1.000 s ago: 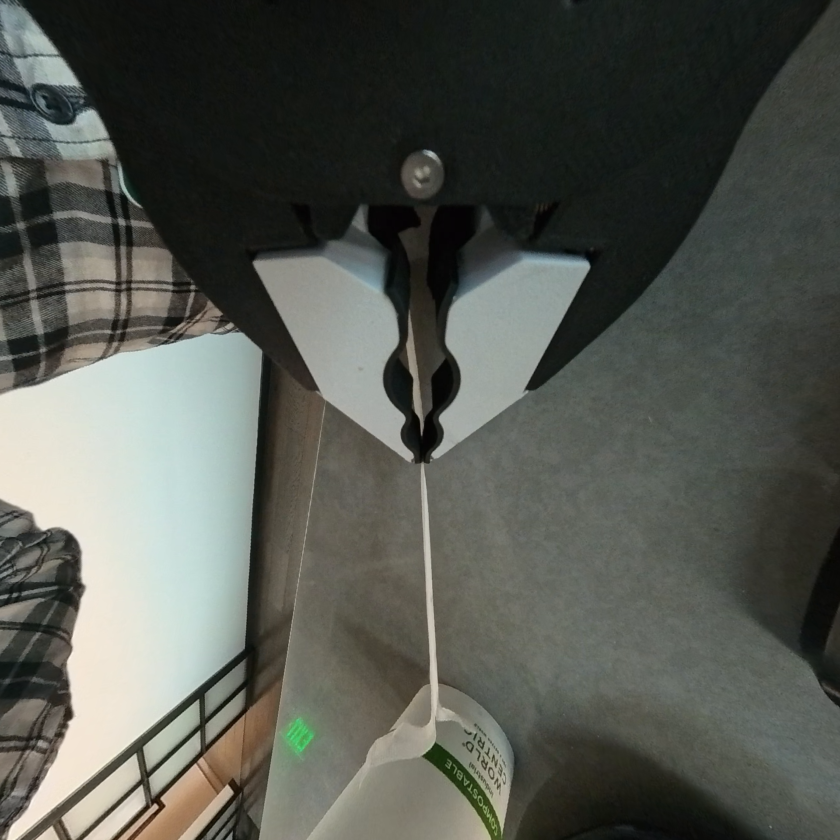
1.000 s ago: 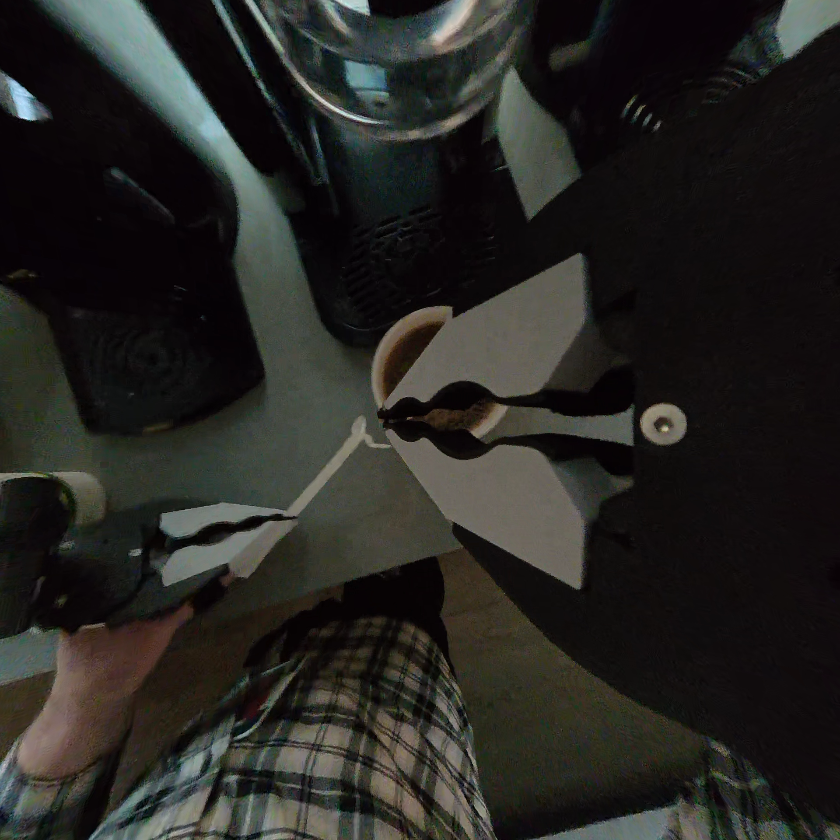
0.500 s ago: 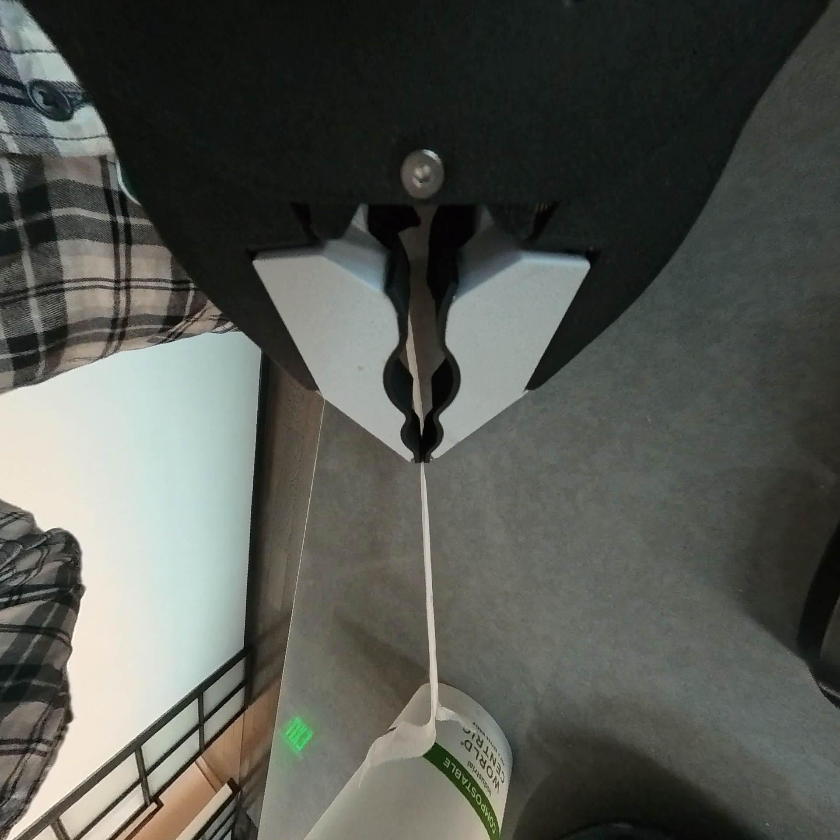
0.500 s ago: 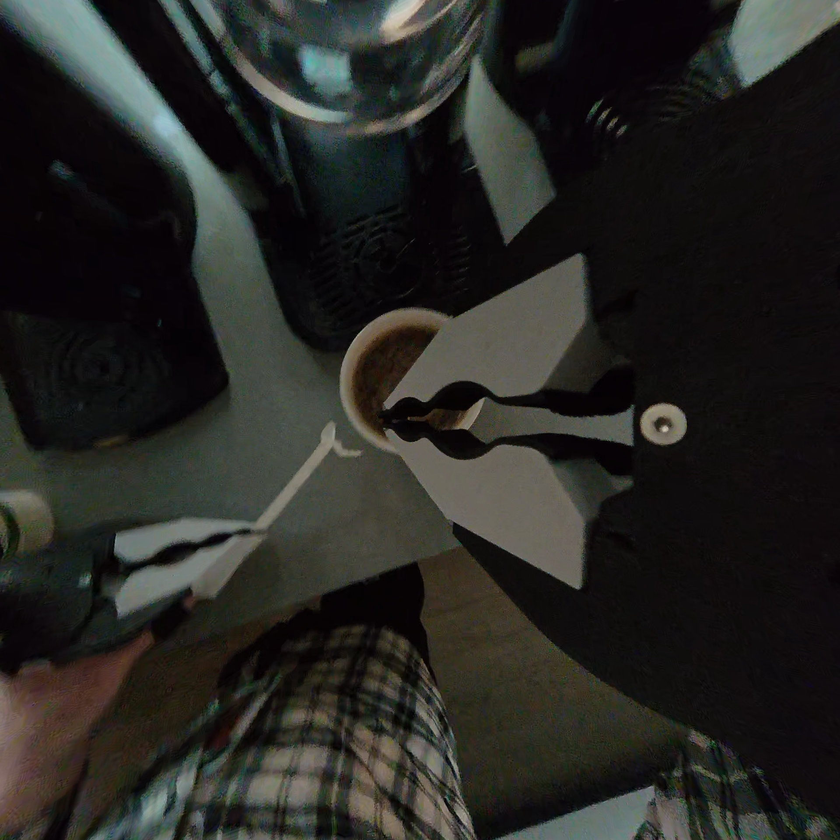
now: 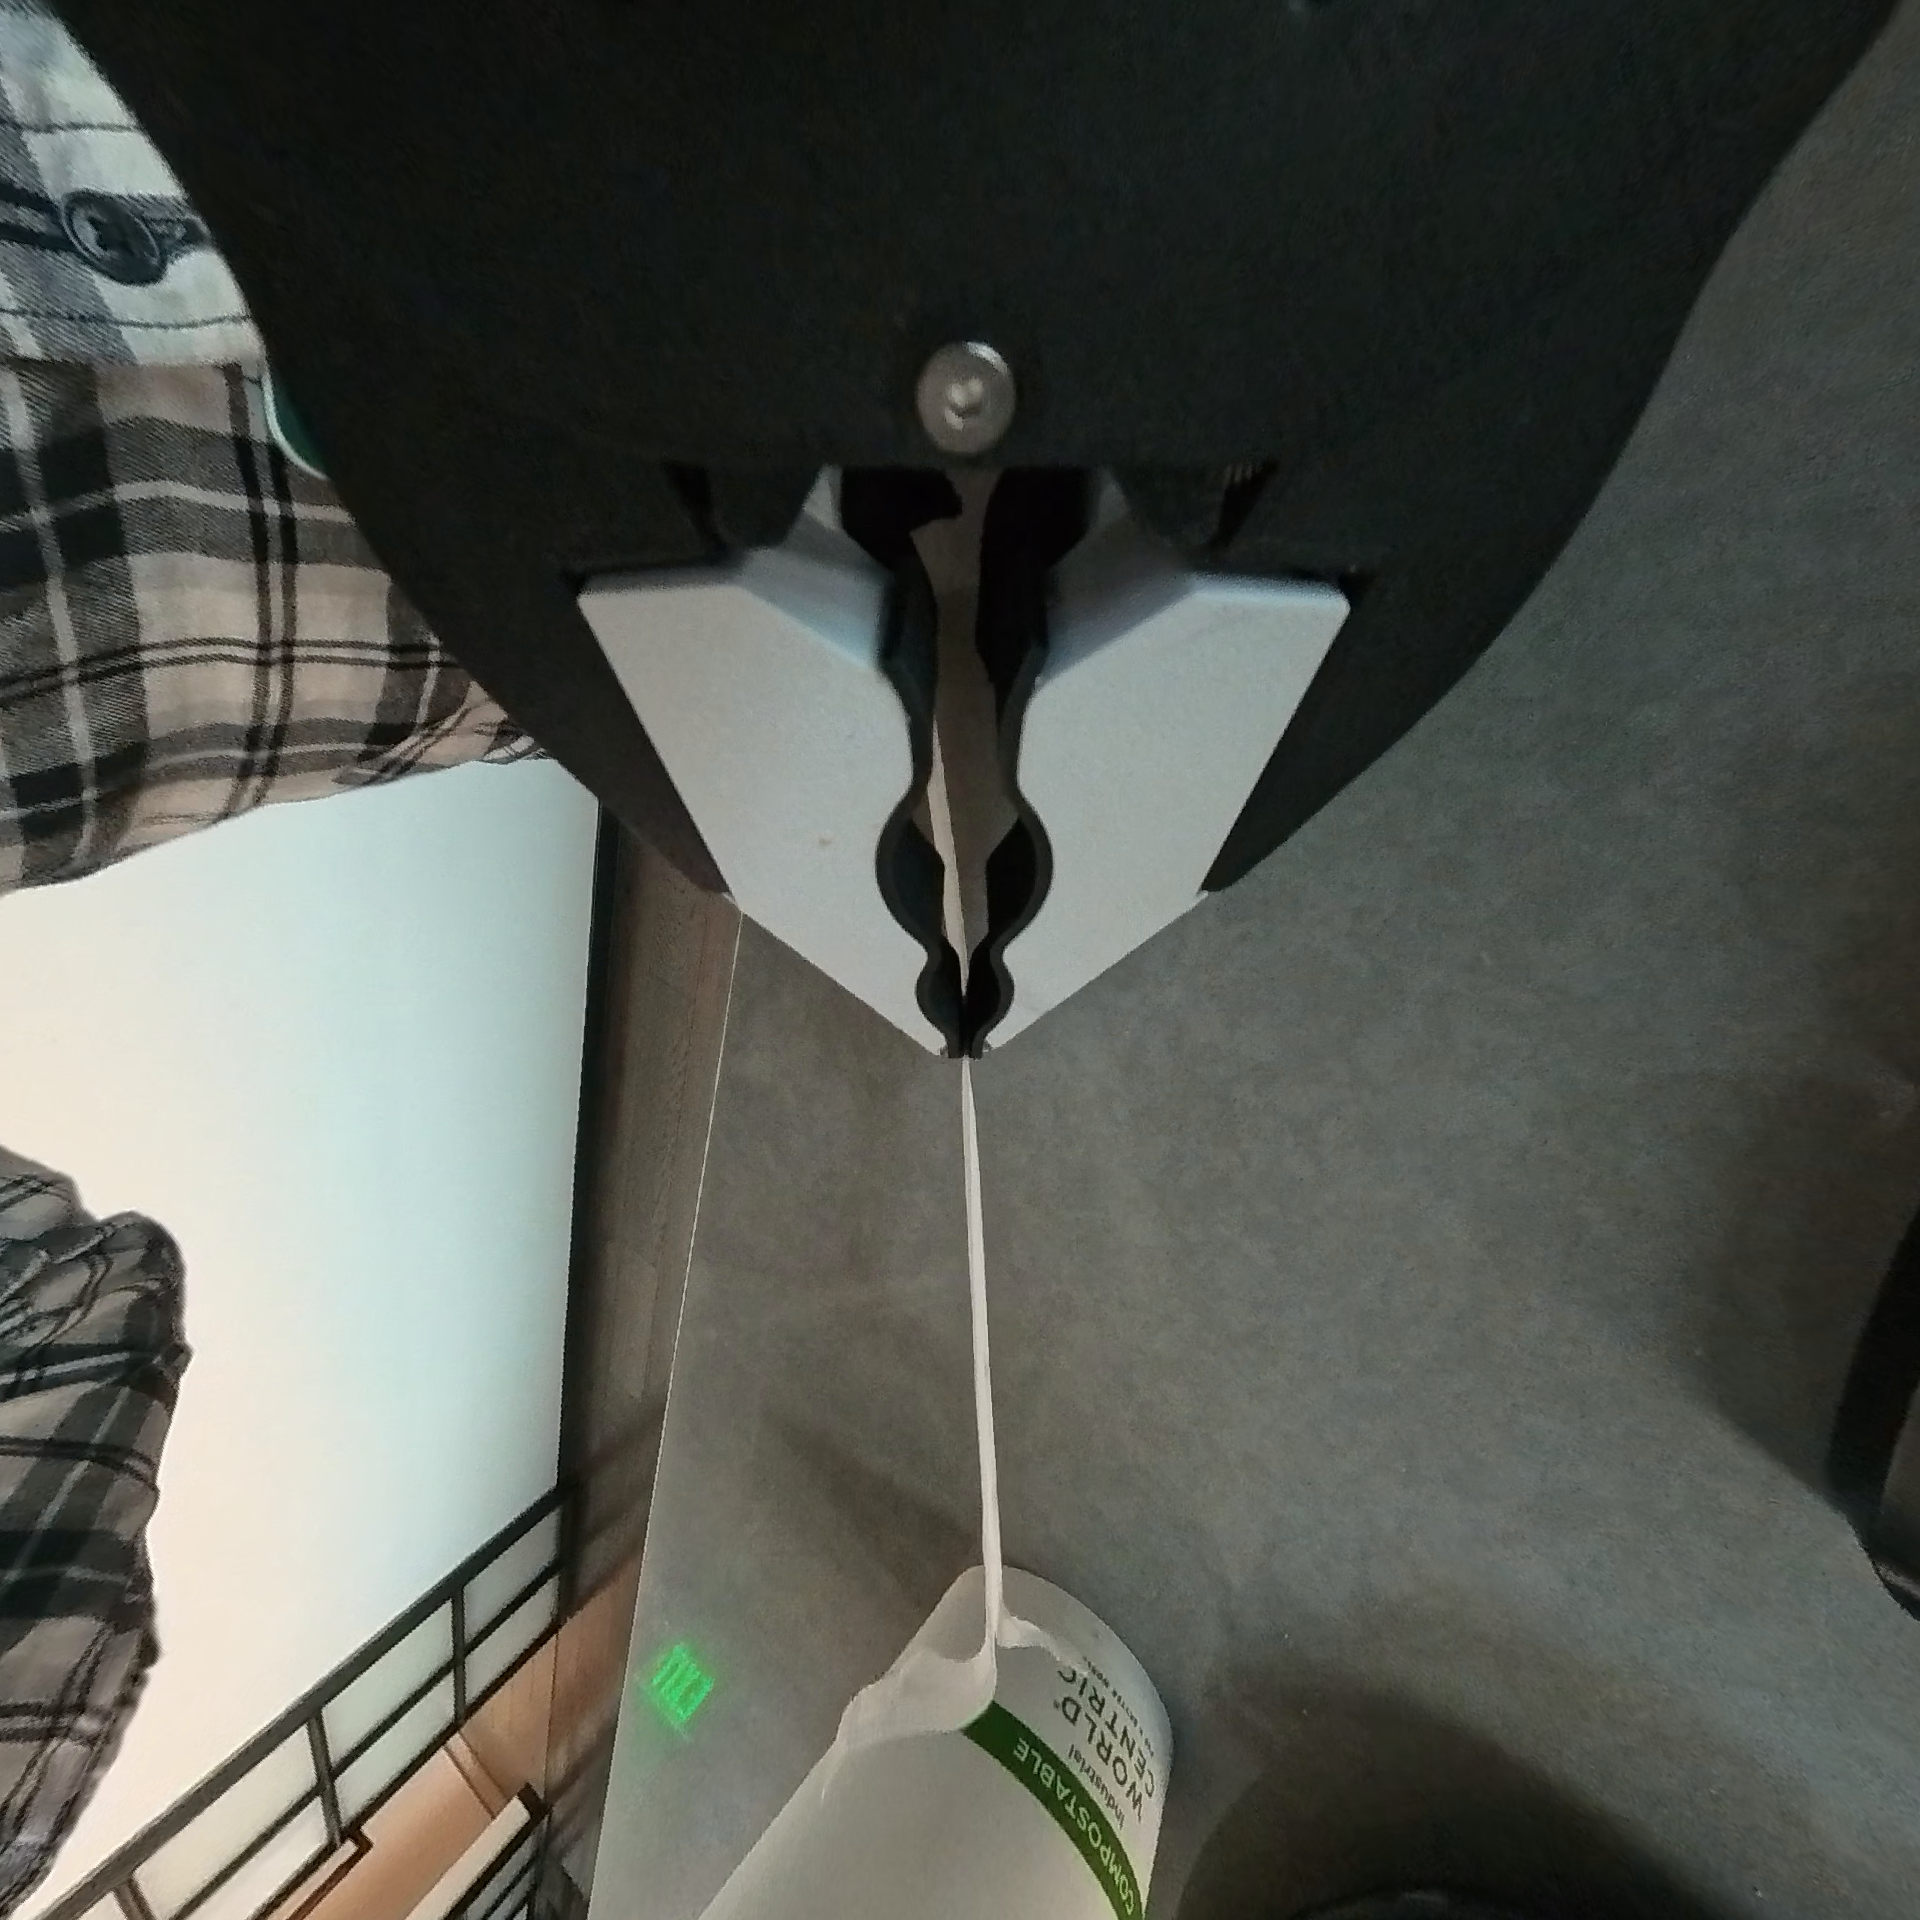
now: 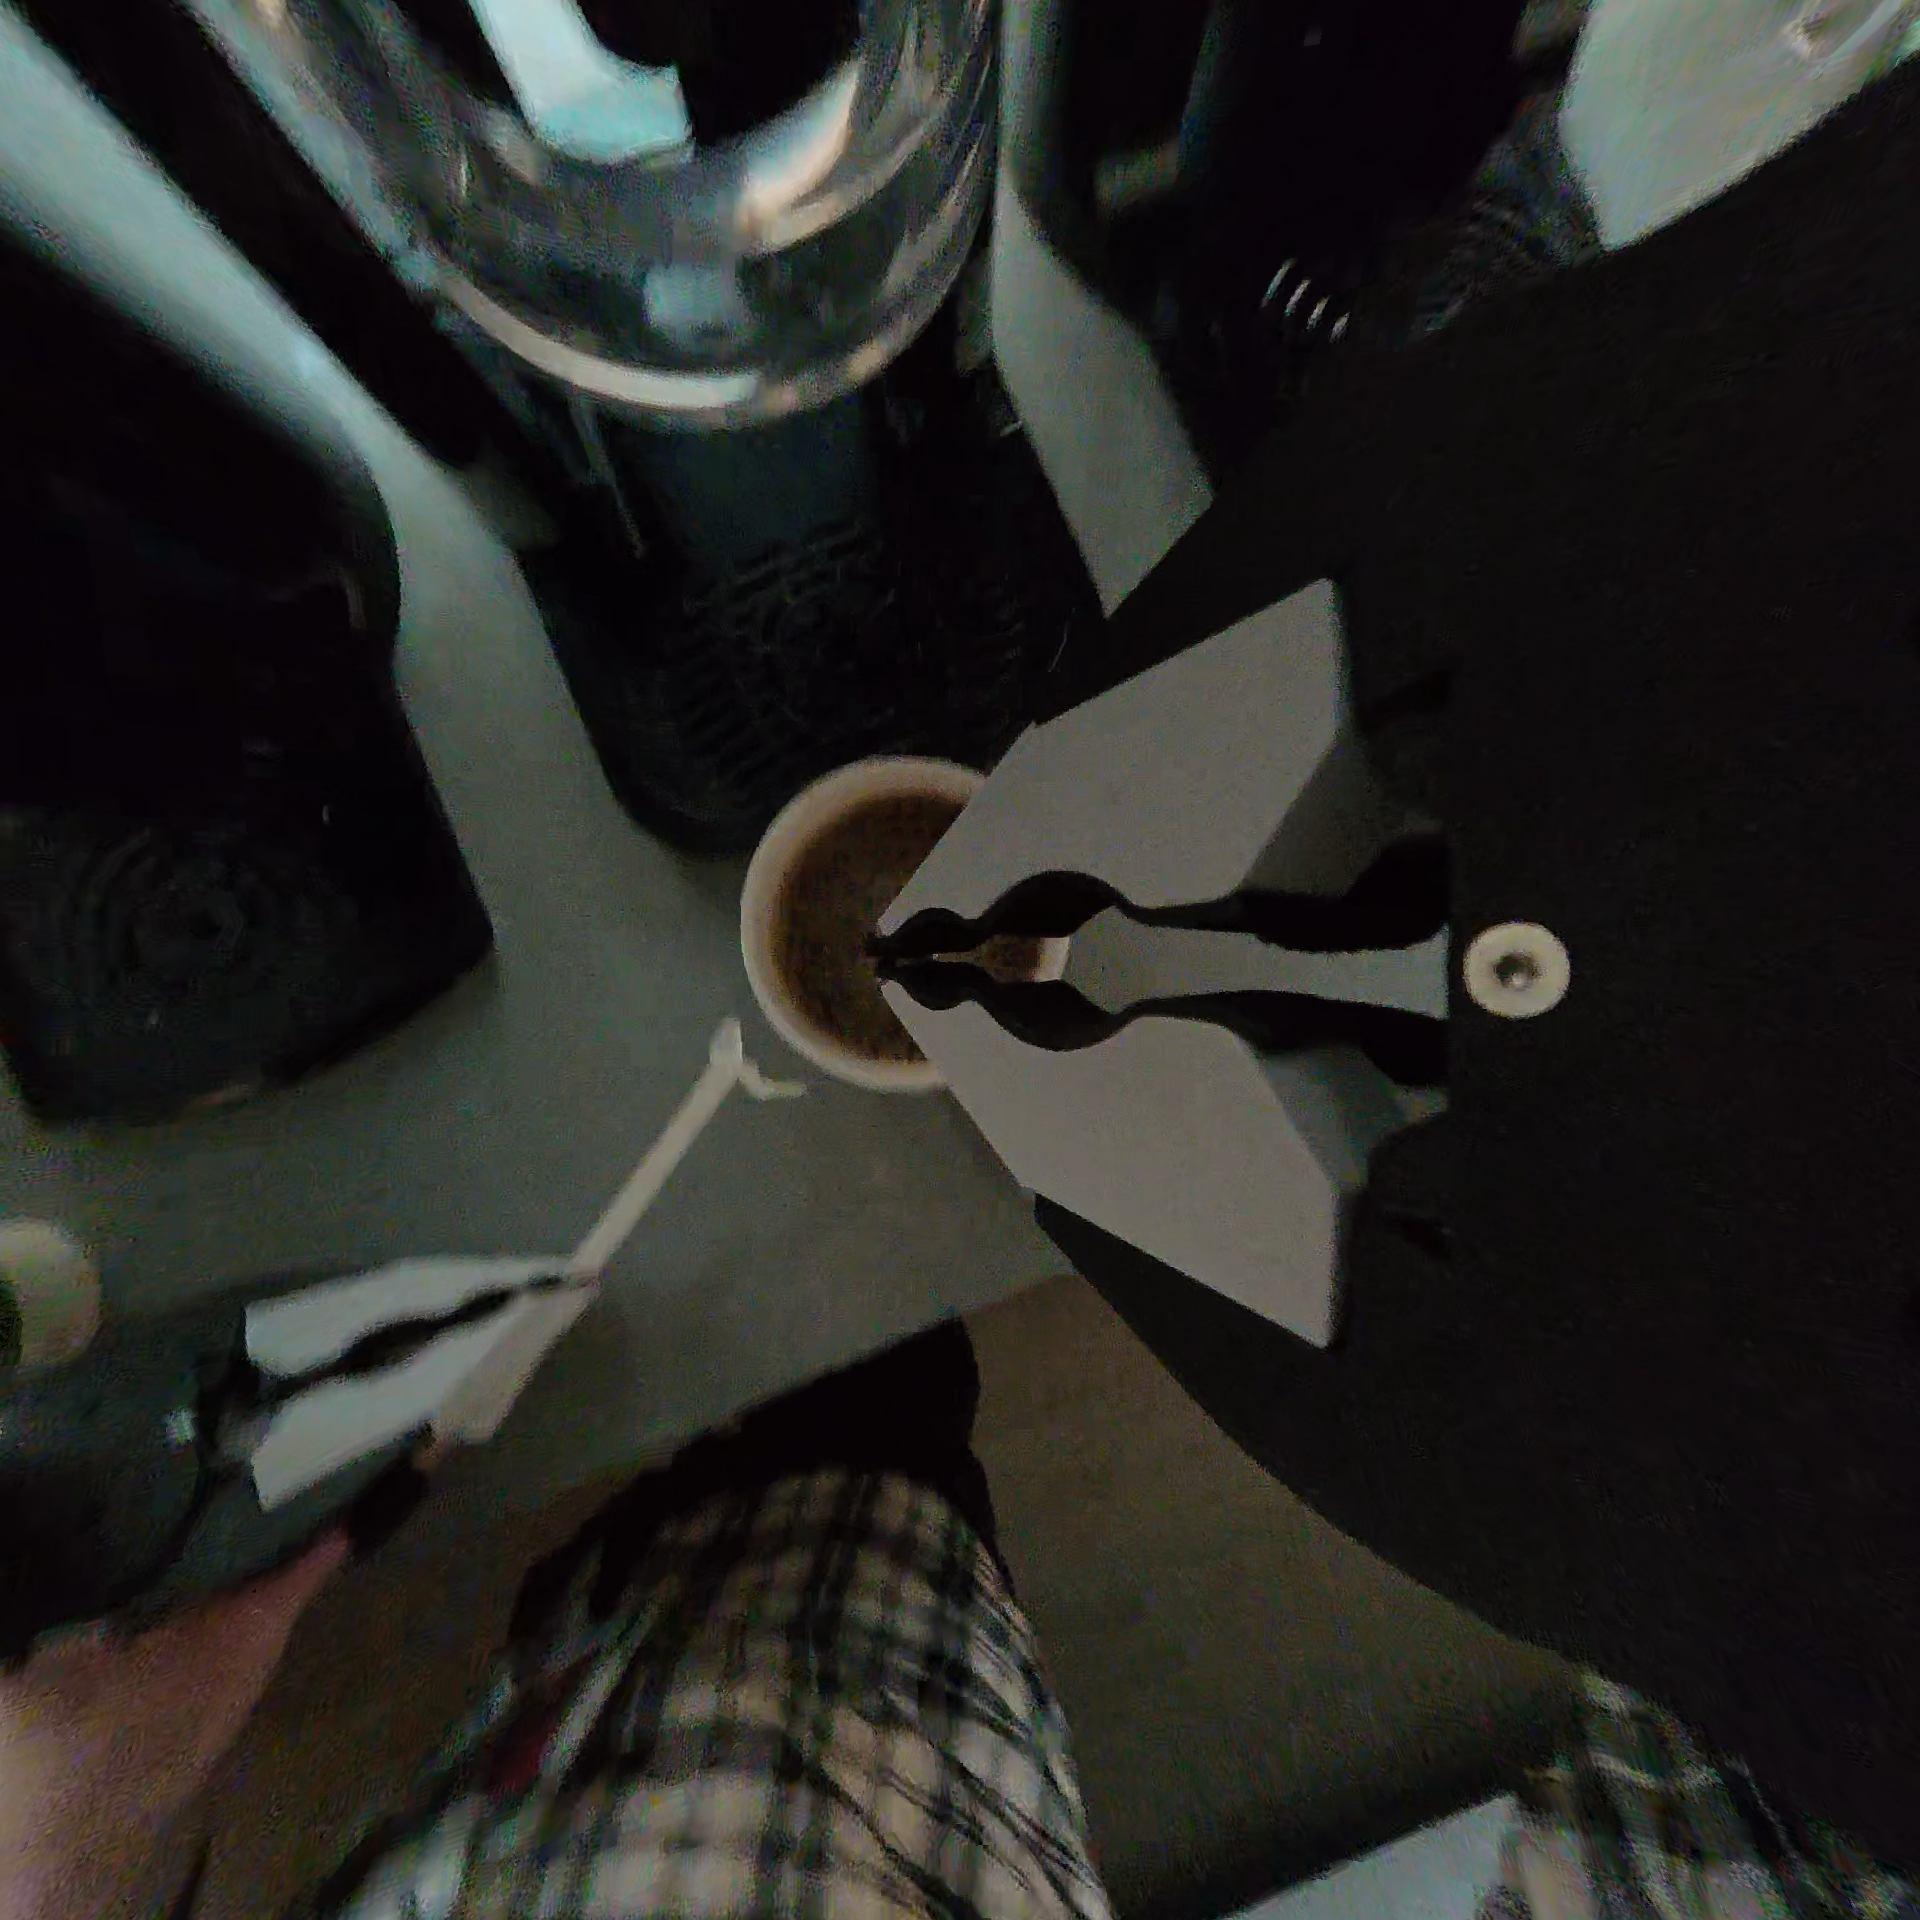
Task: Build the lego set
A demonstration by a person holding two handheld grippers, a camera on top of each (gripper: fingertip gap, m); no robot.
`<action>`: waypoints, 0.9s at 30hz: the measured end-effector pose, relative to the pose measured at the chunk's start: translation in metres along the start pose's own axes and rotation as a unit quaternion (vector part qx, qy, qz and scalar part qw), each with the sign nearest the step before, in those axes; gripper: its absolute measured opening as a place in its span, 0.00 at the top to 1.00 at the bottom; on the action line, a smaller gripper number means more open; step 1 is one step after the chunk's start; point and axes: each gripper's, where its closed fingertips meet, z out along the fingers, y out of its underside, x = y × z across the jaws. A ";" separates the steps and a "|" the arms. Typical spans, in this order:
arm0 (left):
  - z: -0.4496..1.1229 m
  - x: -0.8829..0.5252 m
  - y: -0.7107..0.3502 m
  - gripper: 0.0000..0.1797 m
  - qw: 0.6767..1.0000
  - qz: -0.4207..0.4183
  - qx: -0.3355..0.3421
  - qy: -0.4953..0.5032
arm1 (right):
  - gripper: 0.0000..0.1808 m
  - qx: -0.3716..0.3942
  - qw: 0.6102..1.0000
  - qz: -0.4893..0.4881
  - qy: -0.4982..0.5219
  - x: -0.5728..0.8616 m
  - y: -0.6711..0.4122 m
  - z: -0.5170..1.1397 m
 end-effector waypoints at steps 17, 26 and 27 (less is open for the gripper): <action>0.000 0.000 0.001 1.00 1.000 -0.001 -0.003 0.000 | 1.00 -0.019 0.999 -0.036 -0.007 -0.004 -0.002 0.000; 0.000 0.000 0.002 1.00 1.000 -0.001 -0.005 0.000 | 1.00 -0.017 0.997 -0.054 -0.052 -0.022 -0.004 0.005; 0.000 0.000 0.002 1.00 1.000 -0.002 -0.006 0.001 | 1.00 0.000 0.997 -0.071 -0.040 -0.020 -0.013 0.007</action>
